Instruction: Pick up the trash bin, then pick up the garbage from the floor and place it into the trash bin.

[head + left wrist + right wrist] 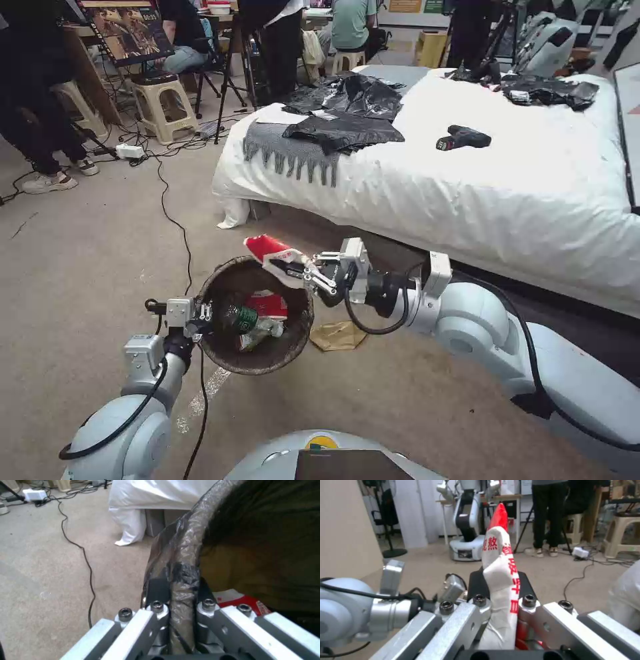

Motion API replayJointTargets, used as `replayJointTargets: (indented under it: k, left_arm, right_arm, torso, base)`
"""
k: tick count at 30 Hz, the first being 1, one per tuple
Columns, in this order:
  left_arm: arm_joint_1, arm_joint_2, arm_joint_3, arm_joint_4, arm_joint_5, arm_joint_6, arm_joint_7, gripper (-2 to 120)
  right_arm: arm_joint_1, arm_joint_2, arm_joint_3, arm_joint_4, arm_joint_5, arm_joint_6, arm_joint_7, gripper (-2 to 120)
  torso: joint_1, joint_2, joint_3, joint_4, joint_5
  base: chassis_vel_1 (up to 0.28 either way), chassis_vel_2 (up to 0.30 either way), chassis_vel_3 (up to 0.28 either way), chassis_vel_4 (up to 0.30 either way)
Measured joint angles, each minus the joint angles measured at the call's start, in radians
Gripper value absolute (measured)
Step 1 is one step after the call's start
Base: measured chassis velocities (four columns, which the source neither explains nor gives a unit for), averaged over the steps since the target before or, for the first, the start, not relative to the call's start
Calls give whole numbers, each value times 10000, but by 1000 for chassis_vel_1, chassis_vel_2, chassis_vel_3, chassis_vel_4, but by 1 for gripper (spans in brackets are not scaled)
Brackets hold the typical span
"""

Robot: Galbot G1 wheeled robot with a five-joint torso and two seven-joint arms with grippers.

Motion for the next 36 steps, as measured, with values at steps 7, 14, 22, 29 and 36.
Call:
replayJointTargets:
  k: [7, 14, 22, 29, 36]
  left_arm:
    - [-95, 93, 19, 47, -101, 32, 3, 3]
    - [-135, 87, 51, 36, -125, 38, 6, 3]
    - [-137, 82, 58, -34, -131, 58, 12, 3]
    - [-165, 48, 86, -57, -128, 61, 30, 3]
    - [-196, 42, 97, -58, -126, 61, 39, 3]
  right_arm:
    - [-17, 104, -372, 60, -86, -206, 61, 3]
    - [-360, 205, -534, -216, -462, -254, 66, 3]
    - [-374, 473, -667, -775, -1012, -254, 49, 3]
    - [-266, 779, -884, -1216, -1454, -252, 21, 3]
    - [-420, 840, -990, -1210, -1645, -257, 42, 5]
  torso:
    - [0, 0, 0, -2, 0]
    - [0, 0, 0, -4, 1]
    - [0, 0, 0, -2, 1]
    - [0, 0, 0, -1, 1]
    - [0, 0, 0, -1, 0]
  base:
    - [0, 0, 0, 0]
    - [0, 0, 0, 0]
    - [0, 0, 0, 0]
    - [0, 0, 0, 0]
    - [0, 0, 0, 0]
